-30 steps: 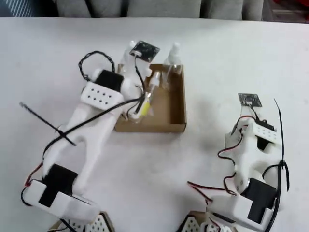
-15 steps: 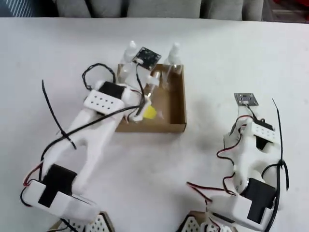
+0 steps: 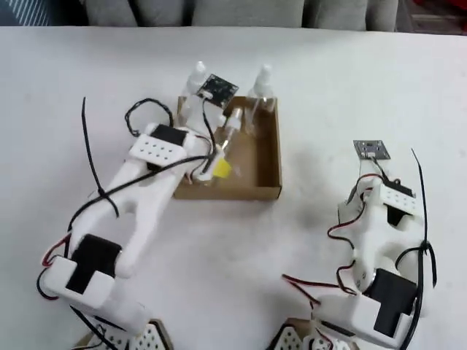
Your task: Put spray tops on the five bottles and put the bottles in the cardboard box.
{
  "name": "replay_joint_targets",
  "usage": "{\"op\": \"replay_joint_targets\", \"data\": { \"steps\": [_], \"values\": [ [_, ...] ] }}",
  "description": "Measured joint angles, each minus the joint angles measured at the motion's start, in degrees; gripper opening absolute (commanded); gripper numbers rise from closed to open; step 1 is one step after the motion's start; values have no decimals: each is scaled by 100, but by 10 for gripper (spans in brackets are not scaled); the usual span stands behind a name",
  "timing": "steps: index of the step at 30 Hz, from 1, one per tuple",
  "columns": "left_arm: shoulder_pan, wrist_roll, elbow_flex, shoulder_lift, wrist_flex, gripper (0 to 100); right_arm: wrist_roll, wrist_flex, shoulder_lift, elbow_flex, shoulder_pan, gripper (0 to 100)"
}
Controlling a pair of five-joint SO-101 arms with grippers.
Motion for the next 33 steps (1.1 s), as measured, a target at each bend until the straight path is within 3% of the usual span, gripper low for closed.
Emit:
{"op": "replay_joint_targets", "data": {
  "steps": [23, 33],
  "values": [
    [-53, -334, -484, 1081, -62, 300, 158, 0, 0, 0, 0, 36],
    [97, -369, -527, 1222, -62, 209, 158, 0, 0, 0, 0, 38]
  ]
}}
